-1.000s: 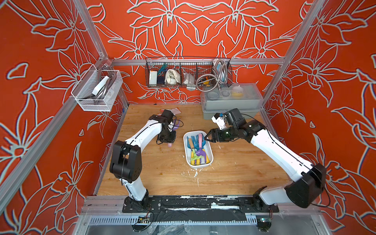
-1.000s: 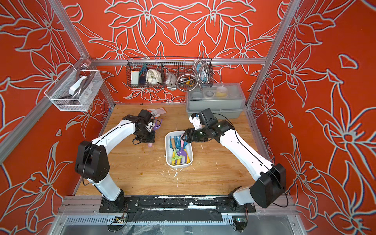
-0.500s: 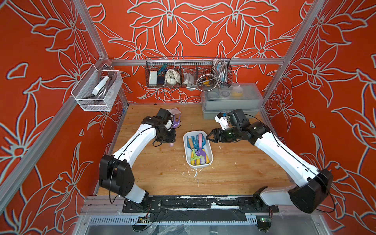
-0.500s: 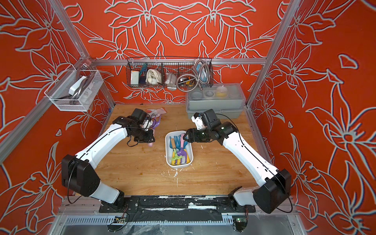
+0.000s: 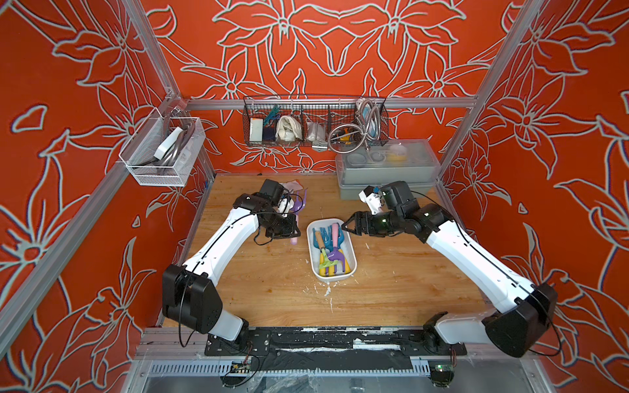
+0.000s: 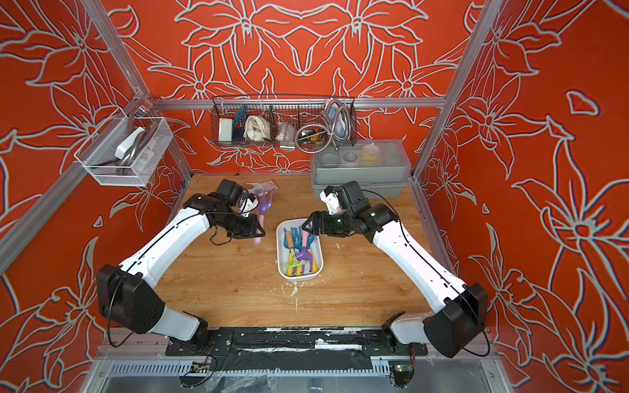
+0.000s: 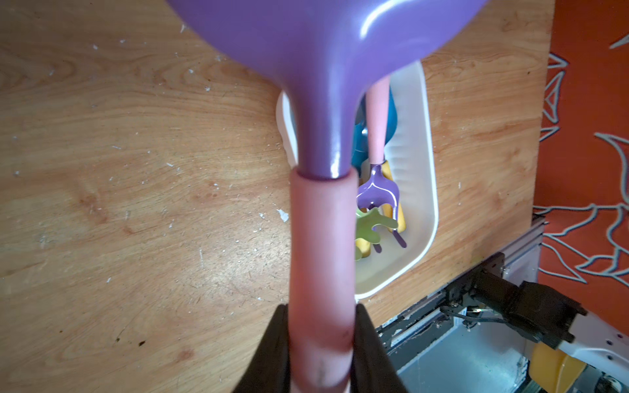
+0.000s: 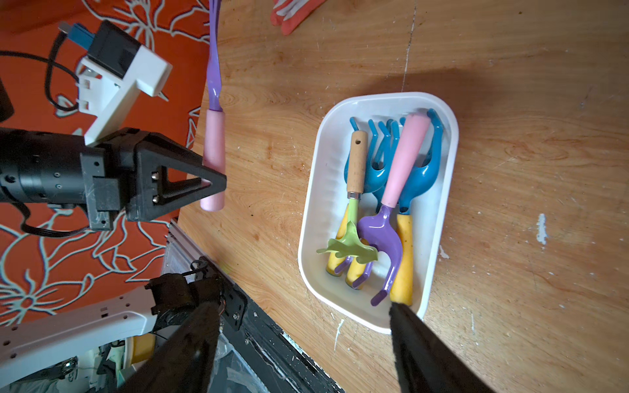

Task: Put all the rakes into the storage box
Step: Pick up the rake at the center of the board.

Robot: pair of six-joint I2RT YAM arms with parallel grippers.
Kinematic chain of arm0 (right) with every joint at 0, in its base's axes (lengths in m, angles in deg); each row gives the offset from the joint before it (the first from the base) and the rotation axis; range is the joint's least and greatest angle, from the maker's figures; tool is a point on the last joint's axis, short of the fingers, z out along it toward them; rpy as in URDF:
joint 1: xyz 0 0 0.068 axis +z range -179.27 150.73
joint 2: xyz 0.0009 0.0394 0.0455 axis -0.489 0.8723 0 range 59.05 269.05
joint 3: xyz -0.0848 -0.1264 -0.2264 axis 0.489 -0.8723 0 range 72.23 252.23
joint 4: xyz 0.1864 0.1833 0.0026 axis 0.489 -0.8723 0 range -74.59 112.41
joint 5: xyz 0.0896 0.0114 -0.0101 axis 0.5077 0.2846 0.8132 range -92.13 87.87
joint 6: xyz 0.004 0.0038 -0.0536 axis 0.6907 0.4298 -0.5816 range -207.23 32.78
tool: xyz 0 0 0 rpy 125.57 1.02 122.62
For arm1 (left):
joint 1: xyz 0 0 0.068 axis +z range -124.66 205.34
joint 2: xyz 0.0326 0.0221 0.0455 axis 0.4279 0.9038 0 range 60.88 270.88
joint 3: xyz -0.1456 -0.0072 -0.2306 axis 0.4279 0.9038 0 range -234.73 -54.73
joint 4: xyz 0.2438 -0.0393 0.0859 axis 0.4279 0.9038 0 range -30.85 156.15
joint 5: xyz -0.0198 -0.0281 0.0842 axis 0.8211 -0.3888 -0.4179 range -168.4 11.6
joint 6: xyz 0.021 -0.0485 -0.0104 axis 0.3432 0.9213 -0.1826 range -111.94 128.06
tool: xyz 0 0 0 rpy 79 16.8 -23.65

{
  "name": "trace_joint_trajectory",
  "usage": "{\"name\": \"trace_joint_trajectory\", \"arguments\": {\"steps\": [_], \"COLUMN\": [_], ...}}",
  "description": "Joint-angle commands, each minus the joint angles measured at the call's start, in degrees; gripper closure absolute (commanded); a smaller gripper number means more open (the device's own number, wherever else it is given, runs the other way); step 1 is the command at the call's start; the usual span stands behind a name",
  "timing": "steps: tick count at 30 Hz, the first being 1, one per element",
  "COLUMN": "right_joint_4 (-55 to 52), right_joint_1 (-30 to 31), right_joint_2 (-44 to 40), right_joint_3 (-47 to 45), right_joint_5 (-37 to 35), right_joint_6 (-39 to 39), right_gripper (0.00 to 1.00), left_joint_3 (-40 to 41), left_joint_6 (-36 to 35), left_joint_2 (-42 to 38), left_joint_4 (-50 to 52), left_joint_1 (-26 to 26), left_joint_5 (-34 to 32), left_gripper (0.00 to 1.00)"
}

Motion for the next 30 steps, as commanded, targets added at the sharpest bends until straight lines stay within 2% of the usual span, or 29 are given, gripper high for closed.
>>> {"name": "trace_joint_trajectory", "arguments": {"steps": [1,14,20,30], "right_joint_4": [4.28,14.93,22.08,33.26], "right_joint_1": [-0.66,-2.7,-2.68,-2.57], "right_joint_2": [-0.94,1.78,4.94,8.41], "right_joint_3": [0.75,2.67,3.09,3.64], "right_joint_5": [3.7,12.75,17.69,23.4], "right_joint_6": [3.49,11.27,15.7,22.8], "right_gripper": [0.21,0.2,0.24,0.32], "left_joint_3": [-2.16,-1.88,0.7,3.39], "left_joint_6": [1.53,8.84,15.3,24.53], "left_joint_2": [-2.46,-3.5,-4.59,-4.72], "left_joint_4": [-0.12,-7.74,-18.2,-31.01], "left_joint_1": [-0.36,-0.36,-0.36,-0.45], "left_joint_5": [5.29,17.21,27.76,37.91], "left_gripper": [1.0,1.0,1.0,1.0]}}
